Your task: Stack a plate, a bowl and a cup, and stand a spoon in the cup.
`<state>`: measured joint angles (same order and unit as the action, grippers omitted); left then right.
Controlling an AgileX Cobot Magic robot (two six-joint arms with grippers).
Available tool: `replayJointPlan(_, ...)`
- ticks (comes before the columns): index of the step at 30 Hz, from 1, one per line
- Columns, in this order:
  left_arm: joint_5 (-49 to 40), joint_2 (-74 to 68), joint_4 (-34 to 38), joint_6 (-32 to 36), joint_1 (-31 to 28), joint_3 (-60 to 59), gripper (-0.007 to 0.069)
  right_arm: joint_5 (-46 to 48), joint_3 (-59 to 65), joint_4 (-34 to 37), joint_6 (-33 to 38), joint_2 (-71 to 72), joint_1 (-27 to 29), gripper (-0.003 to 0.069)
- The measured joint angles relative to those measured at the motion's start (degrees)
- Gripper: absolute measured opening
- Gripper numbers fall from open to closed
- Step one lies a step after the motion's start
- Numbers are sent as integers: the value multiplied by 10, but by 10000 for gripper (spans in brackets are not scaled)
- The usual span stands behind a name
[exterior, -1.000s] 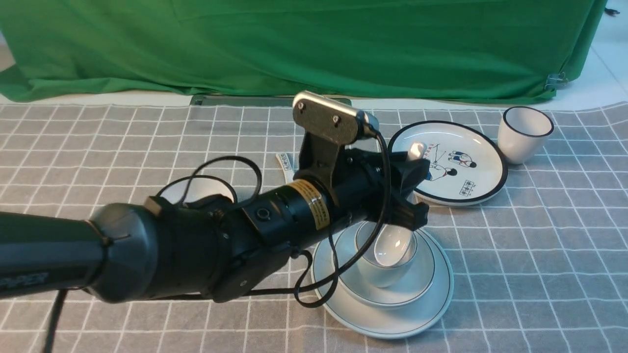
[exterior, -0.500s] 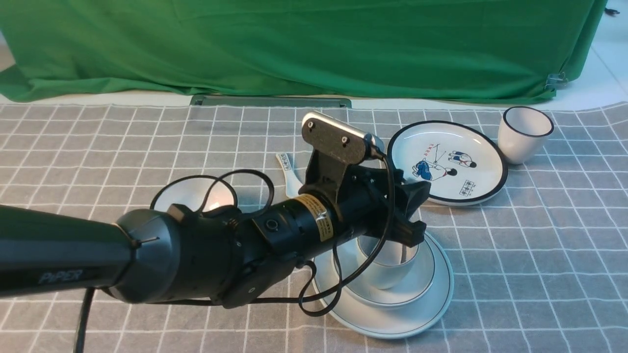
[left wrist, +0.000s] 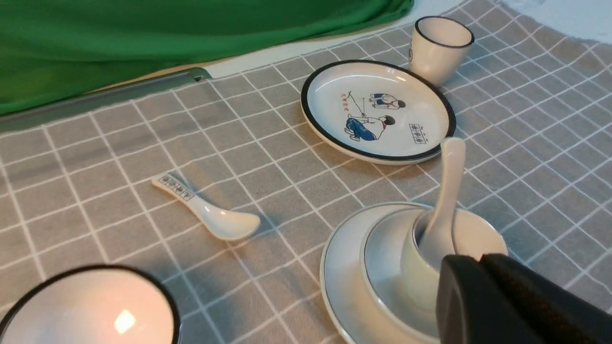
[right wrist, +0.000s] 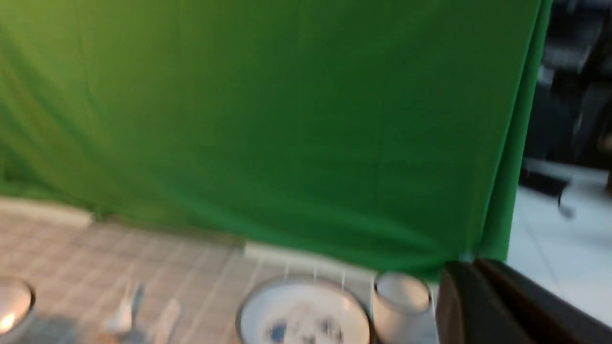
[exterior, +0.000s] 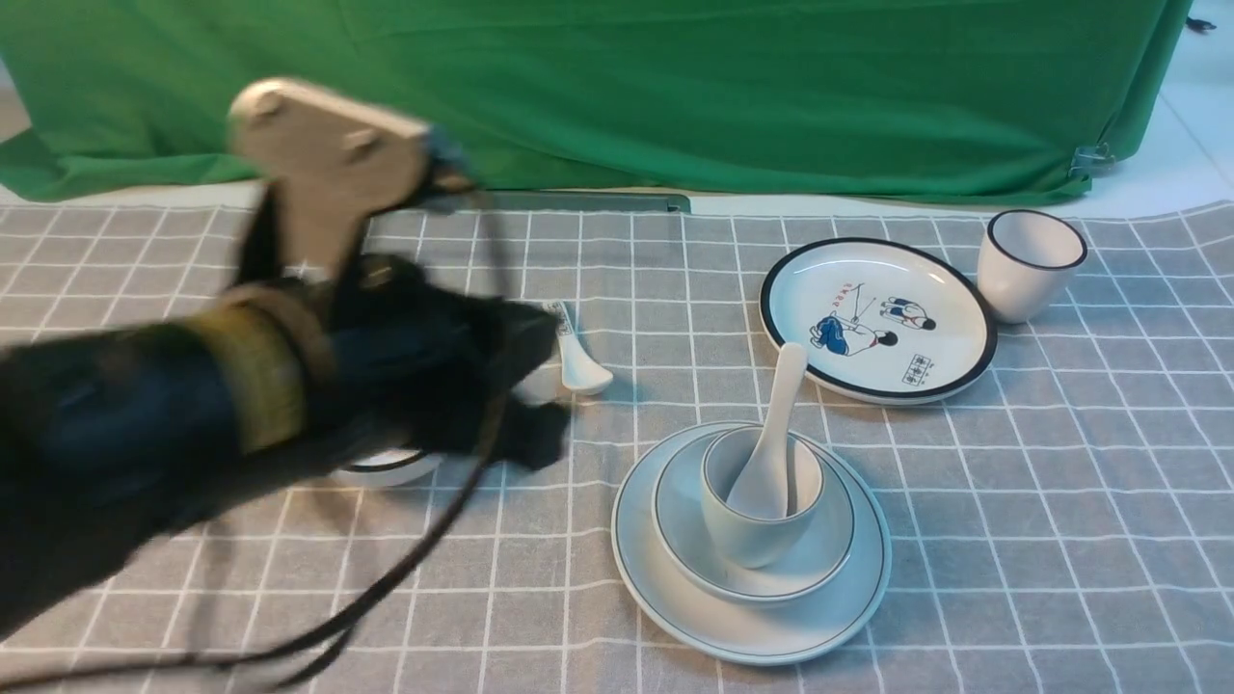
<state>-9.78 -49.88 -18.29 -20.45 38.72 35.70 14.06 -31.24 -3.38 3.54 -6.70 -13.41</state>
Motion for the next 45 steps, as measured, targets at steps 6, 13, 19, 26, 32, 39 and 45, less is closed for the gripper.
replayJointPlan(6,0,152,4,-12,0,-113,4,-170,106,0,0,65,0,118)
replayJointPlan(13,0,303,13,-18,0,-193,10,-208,137,0,-1,67,0,242)
replayJointPlan(19,0,341,14,-20,0,-207,11,-170,137,0,-1,67,0,244)
replayJointPlan(26,0,341,12,-18,0,-207,11,-162,137,0,-1,67,0,244)
replayJointPlan(32,0,361,22,29,-12,-208,11,-162,137,0,-1,67,0,244)
replayJointPlan(39,28,462,187,251,-209,-277,11,-162,137,0,-1,67,0,244)
replayJointPlan(45,40,498,244,276,-345,-359,13,-162,137,0,-1,67,0,244)
